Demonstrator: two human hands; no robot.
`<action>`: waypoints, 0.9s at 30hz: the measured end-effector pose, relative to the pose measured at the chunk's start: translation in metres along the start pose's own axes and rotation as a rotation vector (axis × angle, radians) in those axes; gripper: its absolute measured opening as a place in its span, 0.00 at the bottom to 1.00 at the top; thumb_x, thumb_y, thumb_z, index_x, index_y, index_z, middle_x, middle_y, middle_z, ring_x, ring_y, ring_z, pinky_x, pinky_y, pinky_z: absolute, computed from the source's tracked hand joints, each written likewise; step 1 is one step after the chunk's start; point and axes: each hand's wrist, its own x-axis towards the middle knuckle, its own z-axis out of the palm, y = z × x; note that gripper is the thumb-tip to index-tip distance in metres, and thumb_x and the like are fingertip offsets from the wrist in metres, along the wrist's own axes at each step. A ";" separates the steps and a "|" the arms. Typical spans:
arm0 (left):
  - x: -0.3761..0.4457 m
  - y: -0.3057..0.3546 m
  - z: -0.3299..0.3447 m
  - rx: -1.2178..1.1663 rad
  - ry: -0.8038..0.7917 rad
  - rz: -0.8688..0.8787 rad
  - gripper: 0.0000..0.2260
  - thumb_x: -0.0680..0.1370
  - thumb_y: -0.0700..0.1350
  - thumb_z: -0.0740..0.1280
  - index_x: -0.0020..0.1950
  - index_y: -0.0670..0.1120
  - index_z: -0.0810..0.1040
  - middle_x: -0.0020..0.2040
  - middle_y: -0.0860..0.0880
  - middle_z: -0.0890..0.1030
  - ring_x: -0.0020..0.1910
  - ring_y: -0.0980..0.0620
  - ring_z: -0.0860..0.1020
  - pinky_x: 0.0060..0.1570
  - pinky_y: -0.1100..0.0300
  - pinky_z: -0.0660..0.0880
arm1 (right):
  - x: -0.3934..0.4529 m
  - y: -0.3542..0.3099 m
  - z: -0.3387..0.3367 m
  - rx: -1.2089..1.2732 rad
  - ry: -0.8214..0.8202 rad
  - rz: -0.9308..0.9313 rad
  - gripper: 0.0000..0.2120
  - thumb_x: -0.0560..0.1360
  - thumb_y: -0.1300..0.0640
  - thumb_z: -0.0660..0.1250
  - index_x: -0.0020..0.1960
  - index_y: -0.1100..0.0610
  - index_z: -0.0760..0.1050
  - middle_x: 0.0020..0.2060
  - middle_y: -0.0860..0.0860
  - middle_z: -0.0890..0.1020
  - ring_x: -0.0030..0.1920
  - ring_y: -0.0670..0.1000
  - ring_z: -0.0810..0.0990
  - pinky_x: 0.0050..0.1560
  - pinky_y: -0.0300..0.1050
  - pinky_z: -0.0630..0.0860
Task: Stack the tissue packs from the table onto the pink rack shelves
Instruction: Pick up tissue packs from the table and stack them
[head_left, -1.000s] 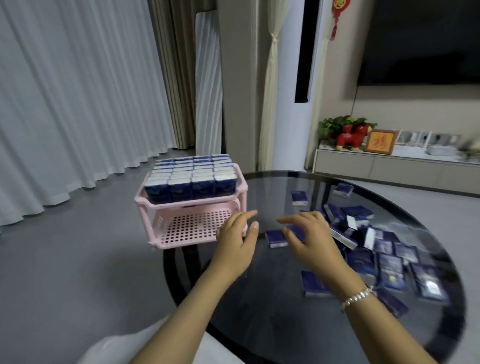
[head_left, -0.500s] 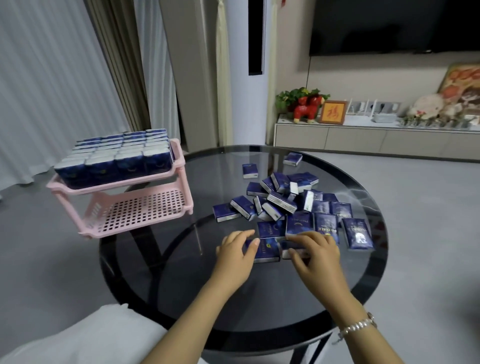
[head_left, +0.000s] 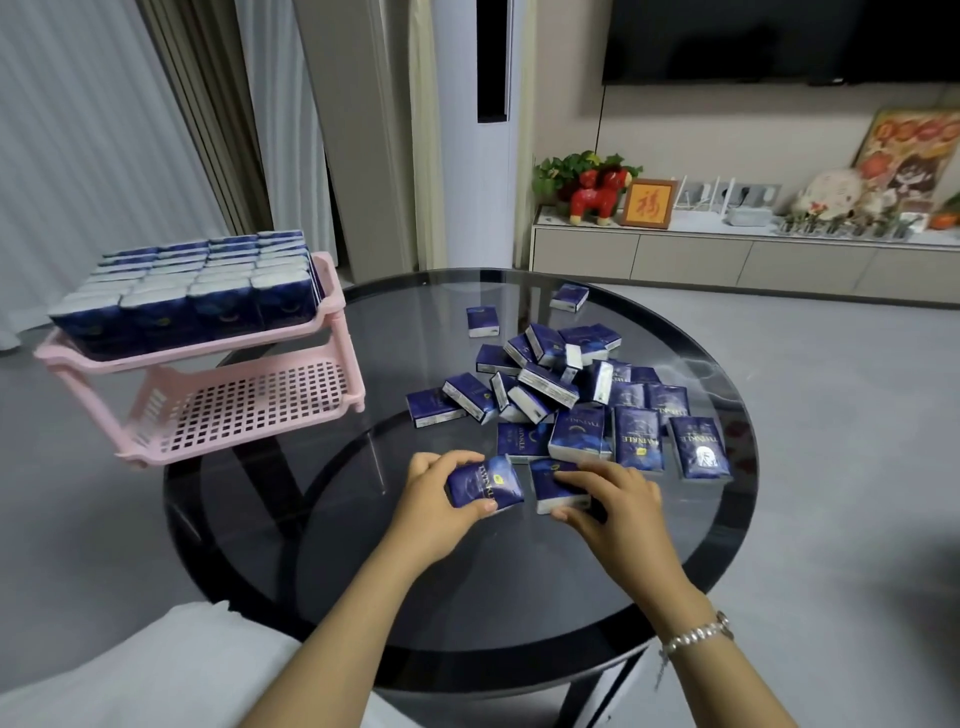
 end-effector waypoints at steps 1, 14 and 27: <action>-0.001 0.000 -0.002 -0.017 0.019 0.000 0.20 0.70 0.42 0.75 0.59 0.55 0.75 0.56 0.51 0.66 0.49 0.61 0.72 0.56 0.65 0.69 | 0.000 -0.001 0.002 0.014 0.012 -0.015 0.17 0.67 0.51 0.75 0.55 0.51 0.81 0.53 0.47 0.80 0.52 0.52 0.78 0.54 0.48 0.66; -0.005 -0.013 -0.011 -0.596 0.241 -0.252 0.10 0.71 0.44 0.75 0.45 0.44 0.75 0.48 0.42 0.81 0.44 0.47 0.79 0.48 0.53 0.76 | -0.010 -0.043 0.007 0.317 0.274 0.061 0.13 0.68 0.50 0.71 0.51 0.53 0.83 0.49 0.45 0.80 0.49 0.46 0.79 0.49 0.44 0.78; -0.008 0.007 -0.016 -1.217 -0.096 -0.306 0.12 0.80 0.44 0.62 0.59 0.37 0.76 0.46 0.41 0.84 0.42 0.49 0.83 0.45 0.55 0.78 | -0.002 -0.076 0.026 0.364 0.121 0.010 0.15 0.70 0.55 0.71 0.55 0.42 0.77 0.61 0.44 0.74 0.60 0.42 0.72 0.61 0.33 0.67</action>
